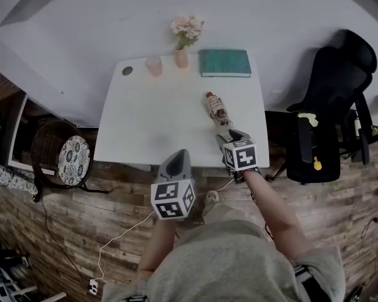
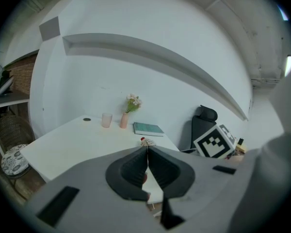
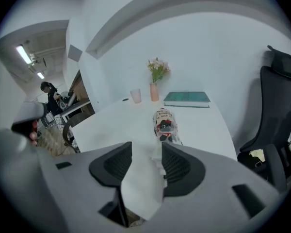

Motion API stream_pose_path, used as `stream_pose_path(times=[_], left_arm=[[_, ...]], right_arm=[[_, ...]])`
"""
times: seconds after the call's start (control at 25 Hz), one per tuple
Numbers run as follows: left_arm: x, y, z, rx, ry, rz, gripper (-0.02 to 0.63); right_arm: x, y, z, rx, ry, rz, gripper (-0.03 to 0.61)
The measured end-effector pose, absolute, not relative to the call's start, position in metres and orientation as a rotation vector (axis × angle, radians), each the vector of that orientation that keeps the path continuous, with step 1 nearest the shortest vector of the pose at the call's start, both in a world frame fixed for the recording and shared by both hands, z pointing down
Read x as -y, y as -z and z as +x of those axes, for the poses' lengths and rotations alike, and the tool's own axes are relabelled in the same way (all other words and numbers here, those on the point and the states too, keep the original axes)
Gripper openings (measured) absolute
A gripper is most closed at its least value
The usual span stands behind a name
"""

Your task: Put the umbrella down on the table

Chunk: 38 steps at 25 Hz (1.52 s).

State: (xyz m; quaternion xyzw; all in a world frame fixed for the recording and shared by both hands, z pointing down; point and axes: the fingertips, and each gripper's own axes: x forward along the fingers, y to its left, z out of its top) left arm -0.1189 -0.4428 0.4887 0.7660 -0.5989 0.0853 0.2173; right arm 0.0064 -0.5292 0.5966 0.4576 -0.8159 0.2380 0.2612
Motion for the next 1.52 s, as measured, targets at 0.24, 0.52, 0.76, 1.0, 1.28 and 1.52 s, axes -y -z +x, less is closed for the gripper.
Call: stream_pose_path(times=[0.24,0.52,0.76,1.0,1.28,1.52], left_arm=[[0.399,-0.487,-0.12,1.664,-0.212,2.131,0.008],[0.353,-0.481,-0.118,1.662,-0.193,2.157,0.008],[0.311,-0.478,-0.116,1.673,-0.181,2.167,0.008],[0.268,-0.479,-0.121,1.694,-0.164,2.16,0.008],[0.21,-0.476,-0.12,1.704,-0.157,2.162,0.008],[0.163,-0.476,-0.119,1.698,-0.154,2.153,0.008]], right_arm=[[0.475,-0.559,0.001,2.3,-0.588,1.303,0.117],[0.417,-0.525,-0.002,2.371,-0.554,1.368,0.026],[0.366,-0.513,0.006,2.398,-0.547,1.403,0.003],[0.315,-0.501,0.011,2.429,-0.502,1.439,0.003],[0.25,-0.484,0.013,2.469,-0.477,1.453,0.002],[0.197,-0.473,0.017,2.477,-0.437,1.469,0.002]])
